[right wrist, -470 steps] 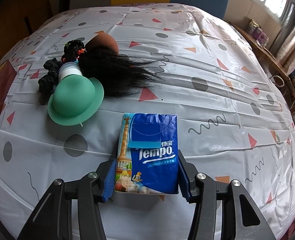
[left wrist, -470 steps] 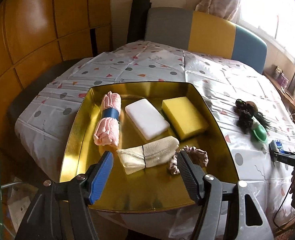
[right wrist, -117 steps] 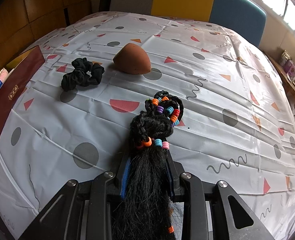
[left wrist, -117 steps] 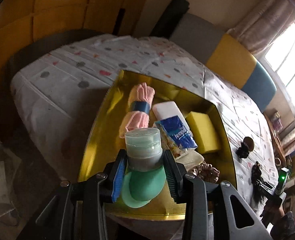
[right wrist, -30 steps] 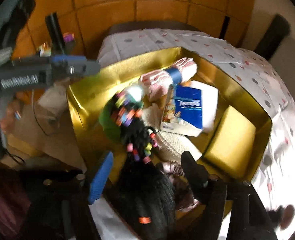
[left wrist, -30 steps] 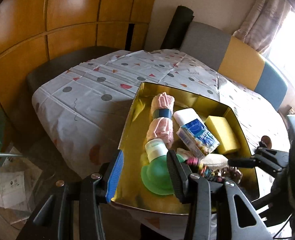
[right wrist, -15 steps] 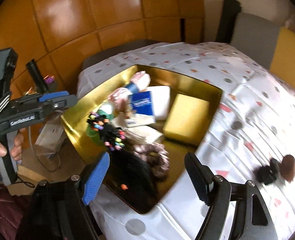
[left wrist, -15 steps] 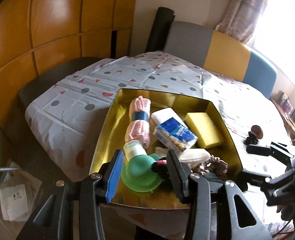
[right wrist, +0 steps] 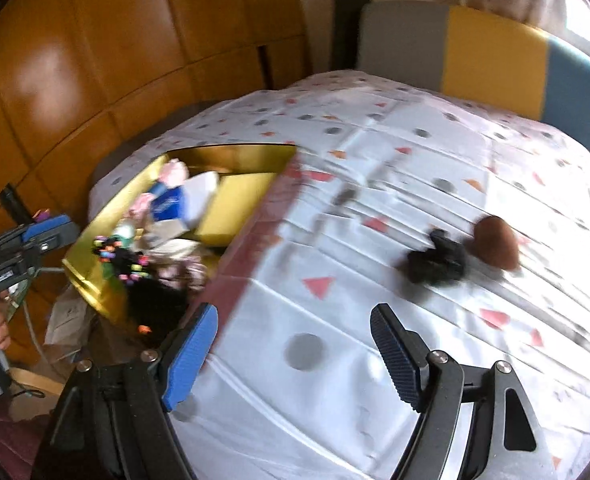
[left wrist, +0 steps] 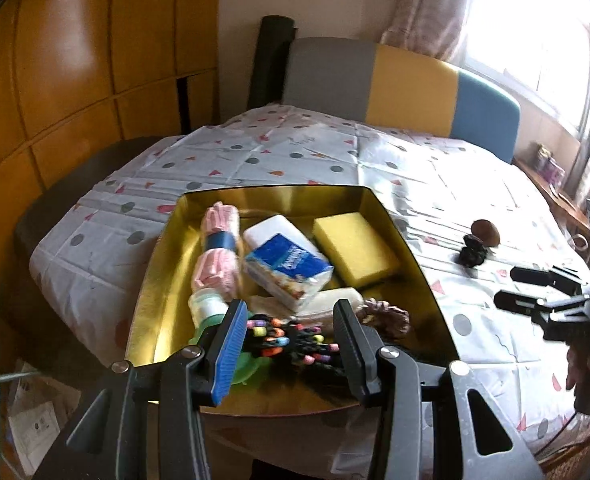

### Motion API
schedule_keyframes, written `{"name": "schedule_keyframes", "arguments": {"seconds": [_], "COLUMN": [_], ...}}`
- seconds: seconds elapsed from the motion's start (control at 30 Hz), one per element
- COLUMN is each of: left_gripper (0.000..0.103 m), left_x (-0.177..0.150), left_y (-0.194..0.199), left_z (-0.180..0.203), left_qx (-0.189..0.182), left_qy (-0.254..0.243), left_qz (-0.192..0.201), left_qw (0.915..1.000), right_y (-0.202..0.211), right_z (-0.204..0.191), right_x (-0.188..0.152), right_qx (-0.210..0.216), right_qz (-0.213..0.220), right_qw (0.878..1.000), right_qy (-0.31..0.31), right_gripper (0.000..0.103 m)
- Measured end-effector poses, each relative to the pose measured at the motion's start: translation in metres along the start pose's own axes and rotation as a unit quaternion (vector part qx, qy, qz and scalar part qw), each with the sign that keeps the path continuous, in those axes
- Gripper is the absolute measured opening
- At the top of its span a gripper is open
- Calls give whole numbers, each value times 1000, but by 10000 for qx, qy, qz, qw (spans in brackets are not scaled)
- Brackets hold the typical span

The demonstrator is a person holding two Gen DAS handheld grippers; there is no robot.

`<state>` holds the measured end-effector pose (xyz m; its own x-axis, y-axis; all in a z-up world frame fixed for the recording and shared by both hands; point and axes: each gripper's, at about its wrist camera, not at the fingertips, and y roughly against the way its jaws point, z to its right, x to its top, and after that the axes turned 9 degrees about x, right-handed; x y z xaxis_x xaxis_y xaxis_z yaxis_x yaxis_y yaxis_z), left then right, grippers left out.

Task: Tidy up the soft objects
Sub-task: 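Reach the left tool to the black scrunchie on the bed and grasp it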

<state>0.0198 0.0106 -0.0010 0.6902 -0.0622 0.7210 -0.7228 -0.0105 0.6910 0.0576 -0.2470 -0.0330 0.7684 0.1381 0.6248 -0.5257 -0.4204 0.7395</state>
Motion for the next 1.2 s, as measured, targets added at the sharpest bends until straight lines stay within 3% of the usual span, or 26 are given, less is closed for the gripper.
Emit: {"name": "schedule_keyframes", "arguments": {"seconds": [0.2,0.3,0.43,0.57,0.73,1.2], "left_gripper": [45,45,45,45,45,45], "left_x": [3,5,9,13,19,37], "left_y": [0,-1,-4,-8,-15,-59], "left_z": [26,41,60,86,114,204], "left_qx": [-113,-180,-254,-339,-479,-936], "left_qy": [-294,-464,-664,-896,-1121,-1631], "left_qz": [8,13,-9,-27,-51,-429], "left_qw": [9995,9988,9975,9954,9925,9812], "right_y": [23,33,50,62,73,88], "right_z": [51,83,130,158,171,182], "right_x": [-11,-20,-43,-49,-51,-58], "right_qx": [-573,-867,-1052,-1349,-1526,-1834], "right_qz": [151,277,686,800,965,1133], "right_qw": [9975,9931,9772,9581,9446,9265], "right_qy": [-378,-741,-1712,-2398,-2740,-3084], "right_gripper": [89,89,89,89,89,90]}}
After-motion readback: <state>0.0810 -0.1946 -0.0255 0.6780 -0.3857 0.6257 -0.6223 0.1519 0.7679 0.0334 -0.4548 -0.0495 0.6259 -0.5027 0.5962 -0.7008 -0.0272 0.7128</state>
